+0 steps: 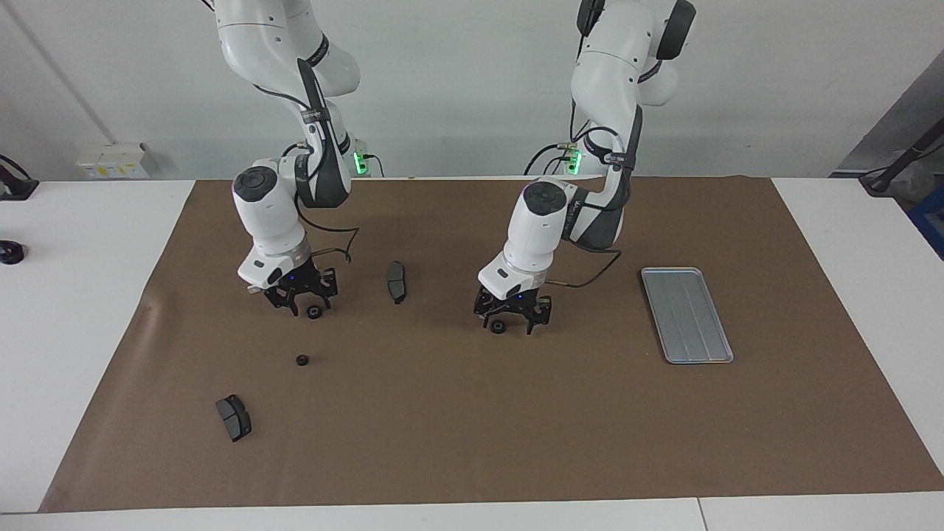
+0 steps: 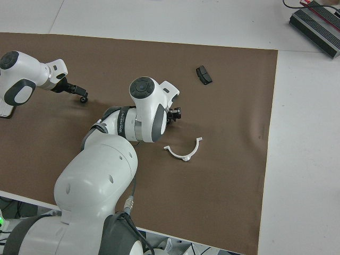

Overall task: Pick bearing gear from pile to tray
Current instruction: 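Grasp the center bearing with the left gripper while the right gripper reaches another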

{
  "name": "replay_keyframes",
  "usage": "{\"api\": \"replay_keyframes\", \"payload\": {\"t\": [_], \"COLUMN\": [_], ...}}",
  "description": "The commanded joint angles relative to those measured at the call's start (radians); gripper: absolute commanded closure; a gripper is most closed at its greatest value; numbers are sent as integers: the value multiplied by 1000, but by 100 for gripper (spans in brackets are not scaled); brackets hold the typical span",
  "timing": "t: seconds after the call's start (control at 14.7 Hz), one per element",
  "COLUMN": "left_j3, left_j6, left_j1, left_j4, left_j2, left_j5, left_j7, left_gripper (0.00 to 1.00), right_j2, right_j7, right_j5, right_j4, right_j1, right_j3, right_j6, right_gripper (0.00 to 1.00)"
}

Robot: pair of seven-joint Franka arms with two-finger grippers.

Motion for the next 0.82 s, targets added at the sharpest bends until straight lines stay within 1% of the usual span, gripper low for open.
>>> {"api": "replay_keyframes", "payload": {"t": [0.0,0.14,0.27,0.41,0.48,0.55,0.61,0.68,0.75], "left_j3": [16,14,14,14,14,14,14,14,14], "left_j6": [50,79,99,102,102,101,101,102,102], "left_j1": [-17,-18,-18,-27,-35,-38,-38,-38,-38], "left_j4": [-36,-56,-72,-76,-78,-76,-76,-78,-78], "left_j2": [-8,-8,-8,-10,-11,-11,-11,-11,-11], "left_j5": [20,21,21,21,21,20,21,21,21], "left_j7": [-16,-15,-13,-13,-13,-13,-13,-12,-12], "left_gripper": [0,0,0,0,0,1,6,11,14], "right_j2": [-11,-11,-7,3,3,3,4,9,12], "right_j7": [-34,-34,-34,-34,-32,-31,-25,-22,-6], "right_j5": [23,23,24,24,24,24,24,26,26], "right_j4": [-32,-38,-45,-57,-57,-57,-57,-52,-42], "right_j1": [-26,-25,-26,-26,-26,-26,-25,-25,-23], "right_j3": [16,16,16,16,16,16,16,16,16], "right_j6": [44,50,55,97,99,99,99,99,95], "right_gripper": [33,35,40,43,49,64,81,93,100]}}
